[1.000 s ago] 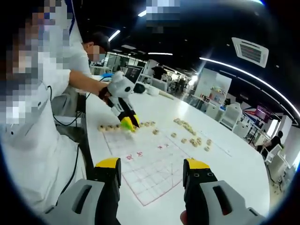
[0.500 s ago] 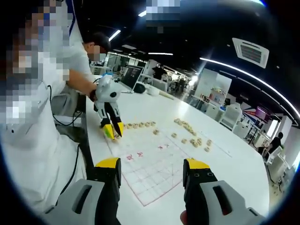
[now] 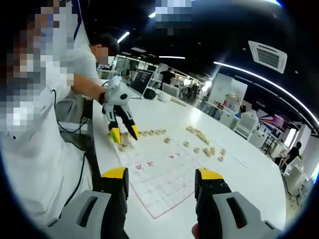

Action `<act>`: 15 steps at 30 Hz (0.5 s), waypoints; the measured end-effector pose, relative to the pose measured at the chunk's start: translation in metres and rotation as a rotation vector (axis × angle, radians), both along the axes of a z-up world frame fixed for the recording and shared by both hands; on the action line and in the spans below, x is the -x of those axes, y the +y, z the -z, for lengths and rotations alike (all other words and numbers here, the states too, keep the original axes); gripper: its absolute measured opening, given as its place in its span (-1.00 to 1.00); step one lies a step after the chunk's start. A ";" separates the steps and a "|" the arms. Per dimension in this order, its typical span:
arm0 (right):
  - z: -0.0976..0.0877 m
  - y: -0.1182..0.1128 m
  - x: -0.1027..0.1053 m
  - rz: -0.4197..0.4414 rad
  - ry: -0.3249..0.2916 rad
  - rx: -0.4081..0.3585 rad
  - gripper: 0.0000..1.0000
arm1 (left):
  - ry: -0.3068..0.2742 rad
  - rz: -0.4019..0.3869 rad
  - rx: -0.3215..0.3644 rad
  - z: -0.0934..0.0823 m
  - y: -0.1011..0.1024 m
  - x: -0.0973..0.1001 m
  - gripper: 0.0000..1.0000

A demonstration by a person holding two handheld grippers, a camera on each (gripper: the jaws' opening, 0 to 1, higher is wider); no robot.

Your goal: Pick up the chess pieces one by one and place each piece onto its starting position on the chessboard, setting the pieces on their correct points until all the chess pieces are arranged in the starting layout

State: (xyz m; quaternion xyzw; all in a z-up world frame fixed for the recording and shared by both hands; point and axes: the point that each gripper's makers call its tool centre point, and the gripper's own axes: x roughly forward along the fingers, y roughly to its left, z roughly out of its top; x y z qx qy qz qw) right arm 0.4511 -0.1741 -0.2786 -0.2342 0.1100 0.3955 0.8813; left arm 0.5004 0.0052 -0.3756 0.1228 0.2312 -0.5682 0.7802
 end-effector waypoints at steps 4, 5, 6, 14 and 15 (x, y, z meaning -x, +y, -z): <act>0.001 -0.001 0.000 -0.001 0.002 0.003 0.08 | -0.037 -0.059 0.019 -0.012 0.004 -0.020 -0.23; 0.000 -0.001 0.000 -0.001 0.002 0.002 0.08 | -0.046 -0.074 0.021 -0.015 0.005 -0.026 -0.23; 0.000 -0.001 -0.001 -0.001 0.001 0.001 0.08 | -0.051 -0.084 0.024 -0.017 0.006 -0.030 -0.23; 0.000 -0.003 -0.001 0.003 0.002 -0.001 0.08 | -0.108 -0.174 0.042 -0.042 0.012 -0.074 -0.23; 0.000 -0.003 -0.001 0.004 0.002 -0.001 0.08 | -0.114 -0.180 0.043 -0.045 0.012 -0.078 -0.23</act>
